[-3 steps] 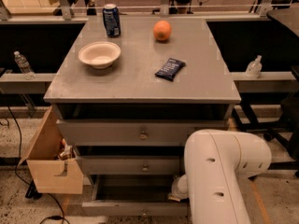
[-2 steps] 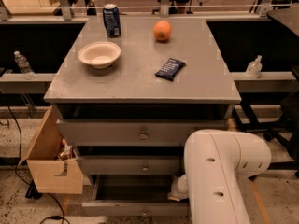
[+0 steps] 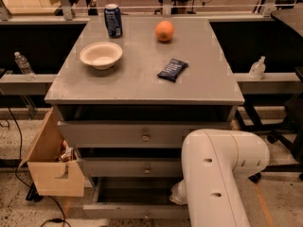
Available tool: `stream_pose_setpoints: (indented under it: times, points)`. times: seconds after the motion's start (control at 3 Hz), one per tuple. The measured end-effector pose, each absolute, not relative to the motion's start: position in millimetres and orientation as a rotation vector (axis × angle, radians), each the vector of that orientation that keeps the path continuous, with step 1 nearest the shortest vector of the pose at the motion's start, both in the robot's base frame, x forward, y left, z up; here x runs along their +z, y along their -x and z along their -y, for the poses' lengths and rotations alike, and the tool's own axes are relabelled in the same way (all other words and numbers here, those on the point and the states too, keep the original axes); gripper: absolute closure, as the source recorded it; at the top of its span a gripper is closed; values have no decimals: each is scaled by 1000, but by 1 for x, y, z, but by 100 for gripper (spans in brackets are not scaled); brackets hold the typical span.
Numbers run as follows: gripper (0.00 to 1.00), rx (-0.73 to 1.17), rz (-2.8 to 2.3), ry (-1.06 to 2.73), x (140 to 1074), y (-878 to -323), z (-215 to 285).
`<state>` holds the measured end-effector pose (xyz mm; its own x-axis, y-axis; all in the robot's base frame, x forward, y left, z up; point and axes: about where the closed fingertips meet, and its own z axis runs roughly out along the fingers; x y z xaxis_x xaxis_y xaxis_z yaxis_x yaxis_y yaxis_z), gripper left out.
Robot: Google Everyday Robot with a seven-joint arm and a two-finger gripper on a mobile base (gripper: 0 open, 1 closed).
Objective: Open bottom drawer
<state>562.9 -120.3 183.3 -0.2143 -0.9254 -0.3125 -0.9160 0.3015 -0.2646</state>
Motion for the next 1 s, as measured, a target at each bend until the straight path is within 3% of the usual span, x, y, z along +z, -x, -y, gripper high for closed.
stream_pose_setpoints:
  times: [0.33, 0.67, 1.0]
  points:
    - [88, -37, -2174, 1645, 185, -560, 118]
    - [100, -38, -2178, 1652, 184, -563, 118]
    - [100, -13, -2203, 1659, 179, -555, 119]
